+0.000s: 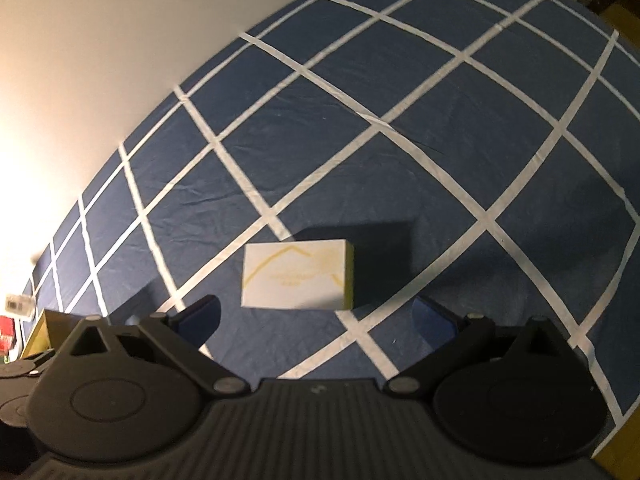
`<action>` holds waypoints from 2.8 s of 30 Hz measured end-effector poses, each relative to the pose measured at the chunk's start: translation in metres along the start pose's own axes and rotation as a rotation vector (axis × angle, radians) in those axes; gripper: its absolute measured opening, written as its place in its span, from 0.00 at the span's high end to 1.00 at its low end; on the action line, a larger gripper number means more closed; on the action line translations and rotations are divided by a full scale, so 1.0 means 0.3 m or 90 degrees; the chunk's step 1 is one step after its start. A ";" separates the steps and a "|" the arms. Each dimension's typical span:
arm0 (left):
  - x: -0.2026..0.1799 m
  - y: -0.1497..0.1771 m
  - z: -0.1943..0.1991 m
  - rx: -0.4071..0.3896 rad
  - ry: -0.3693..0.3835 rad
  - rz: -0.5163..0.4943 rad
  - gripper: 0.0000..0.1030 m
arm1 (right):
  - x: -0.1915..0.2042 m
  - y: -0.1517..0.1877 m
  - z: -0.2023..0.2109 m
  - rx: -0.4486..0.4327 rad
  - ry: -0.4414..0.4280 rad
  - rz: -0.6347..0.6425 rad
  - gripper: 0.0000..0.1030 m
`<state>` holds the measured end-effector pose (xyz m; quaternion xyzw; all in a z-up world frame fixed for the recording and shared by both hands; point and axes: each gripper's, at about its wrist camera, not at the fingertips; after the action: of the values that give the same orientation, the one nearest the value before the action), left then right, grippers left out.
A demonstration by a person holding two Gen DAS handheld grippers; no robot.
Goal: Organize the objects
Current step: 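Move the right gripper out of the box to the small white box, then close the right gripper on the small white box, then lift the small white box with the right gripper and carry it to the box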
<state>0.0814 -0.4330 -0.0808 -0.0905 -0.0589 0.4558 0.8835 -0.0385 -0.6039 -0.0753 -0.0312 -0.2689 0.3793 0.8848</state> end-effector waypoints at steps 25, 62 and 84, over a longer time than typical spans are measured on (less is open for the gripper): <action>-0.040 -0.195 -0.355 0.098 0.102 -0.048 0.00 | -0.068 -0.122 -0.368 0.113 0.008 -0.038 0.02; -0.067 -0.187 -0.331 0.089 0.148 -0.016 0.31 | -0.053 -0.120 -0.358 0.114 -0.042 -0.017 0.29; 0.093 0.024 0.034 -0.007 0.075 0.065 0.31 | 0.236 0.032 -0.130 0.082 -0.124 0.096 0.29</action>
<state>0.0900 -0.4052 -0.0719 -0.1250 -0.0045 0.4940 0.8604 0.0150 -0.5424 -0.0791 0.0426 -0.3253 0.4623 0.8238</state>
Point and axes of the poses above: each gripper's, at about its wrist camera, not at the fingertips, and z roughly against the way its jaws point, x to its left, y to its underside, and after that the axes turned 9 degrees about -y, right-handed
